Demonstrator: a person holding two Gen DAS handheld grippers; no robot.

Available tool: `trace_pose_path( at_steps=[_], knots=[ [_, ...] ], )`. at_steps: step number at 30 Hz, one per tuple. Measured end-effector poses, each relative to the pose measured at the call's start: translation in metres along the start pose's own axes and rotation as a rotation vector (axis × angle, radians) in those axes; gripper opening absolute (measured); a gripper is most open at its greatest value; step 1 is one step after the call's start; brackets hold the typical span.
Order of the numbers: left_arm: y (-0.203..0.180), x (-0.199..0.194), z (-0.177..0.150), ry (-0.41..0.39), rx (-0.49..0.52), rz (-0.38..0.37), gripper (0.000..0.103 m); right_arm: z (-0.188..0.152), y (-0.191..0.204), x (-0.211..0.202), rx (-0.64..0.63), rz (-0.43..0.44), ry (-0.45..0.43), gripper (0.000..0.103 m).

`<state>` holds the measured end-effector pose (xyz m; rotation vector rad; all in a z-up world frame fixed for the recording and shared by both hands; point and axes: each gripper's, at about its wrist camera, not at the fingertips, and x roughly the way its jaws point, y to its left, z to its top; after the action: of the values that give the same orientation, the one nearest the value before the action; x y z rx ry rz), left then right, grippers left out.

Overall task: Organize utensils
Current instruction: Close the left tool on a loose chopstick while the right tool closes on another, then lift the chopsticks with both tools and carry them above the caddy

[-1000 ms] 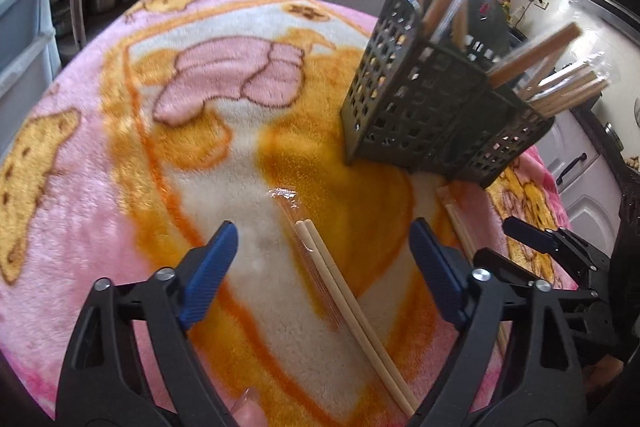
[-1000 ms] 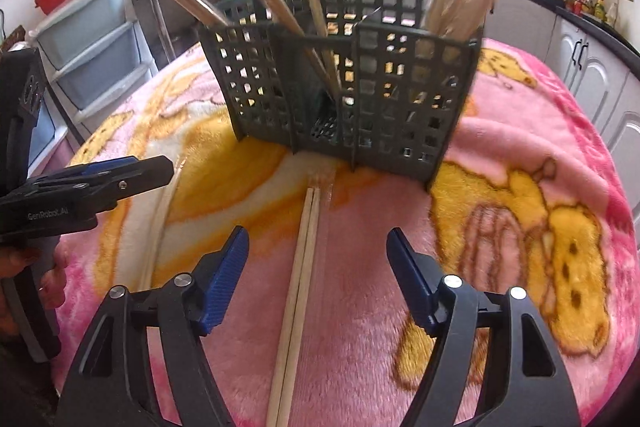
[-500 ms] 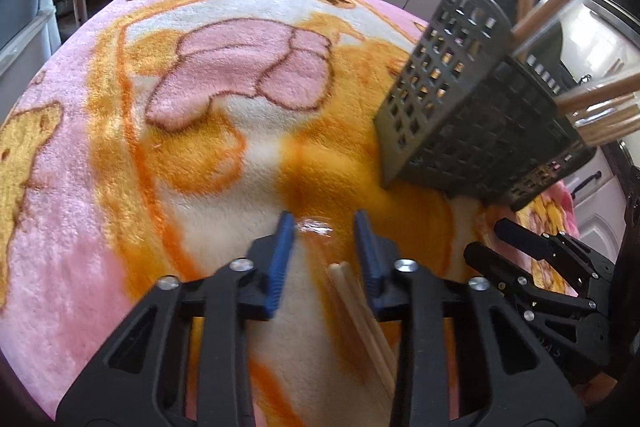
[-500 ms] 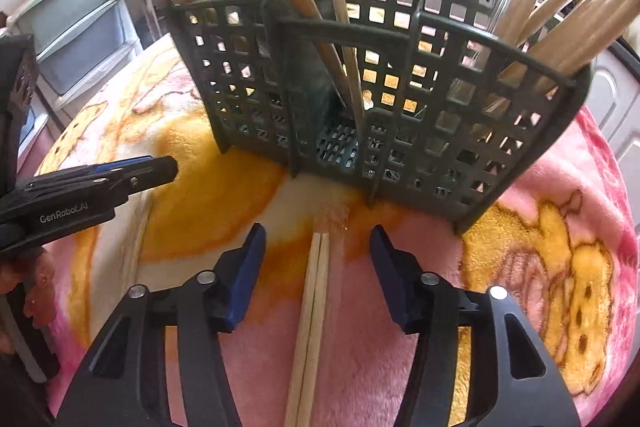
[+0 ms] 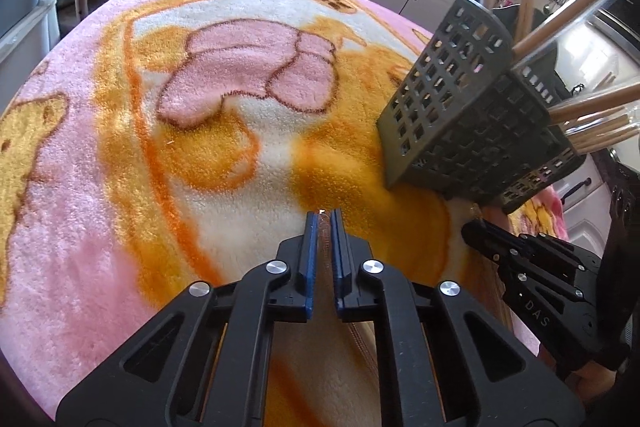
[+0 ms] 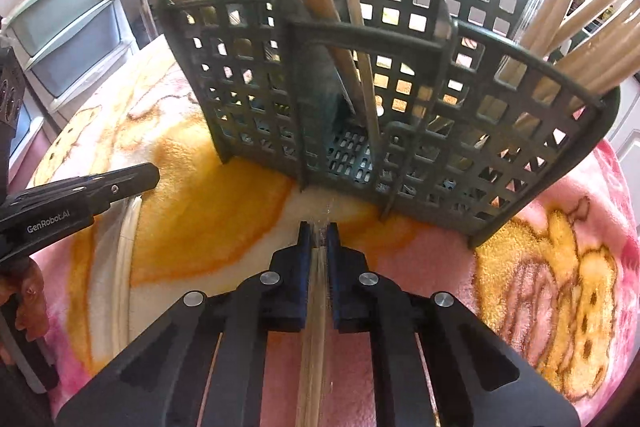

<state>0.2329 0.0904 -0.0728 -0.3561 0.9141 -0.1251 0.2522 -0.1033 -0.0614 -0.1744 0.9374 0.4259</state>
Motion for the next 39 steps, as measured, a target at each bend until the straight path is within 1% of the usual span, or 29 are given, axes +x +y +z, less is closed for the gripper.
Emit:
trace_pose_path(
  at_steps=[6, 14, 17, 25, 39],
  knots=[
    [-0.015, -0.019, -0.001, -0.032, 0.041, -0.044, 0.003, 0.002, -0.002, -0.027, 0.011, 0.045, -0.063, 0.005],
    [-0.048, -0.054, 0.001, -0.102, 0.105, -0.107, 0.003, 0.001, -0.017, -0.084, 0.041, 0.100, -0.202, 0.005],
    [-0.063, -0.069, 0.002, -0.131, 0.137, -0.134, 0.003, -0.003, -0.026, -0.103, 0.064, 0.120, -0.242, 0.005],
    [-0.106, -0.097, 0.005, -0.191, 0.223, -0.204, 0.003, -0.013, -0.040, -0.146, 0.061, 0.100, -0.340, 0.005],
    [-0.165, -0.123, 0.016, -0.257, 0.347, -0.293, 0.002, -0.017, -0.067, -0.204, 0.097, 0.055, -0.497, 0.005]
  ],
)
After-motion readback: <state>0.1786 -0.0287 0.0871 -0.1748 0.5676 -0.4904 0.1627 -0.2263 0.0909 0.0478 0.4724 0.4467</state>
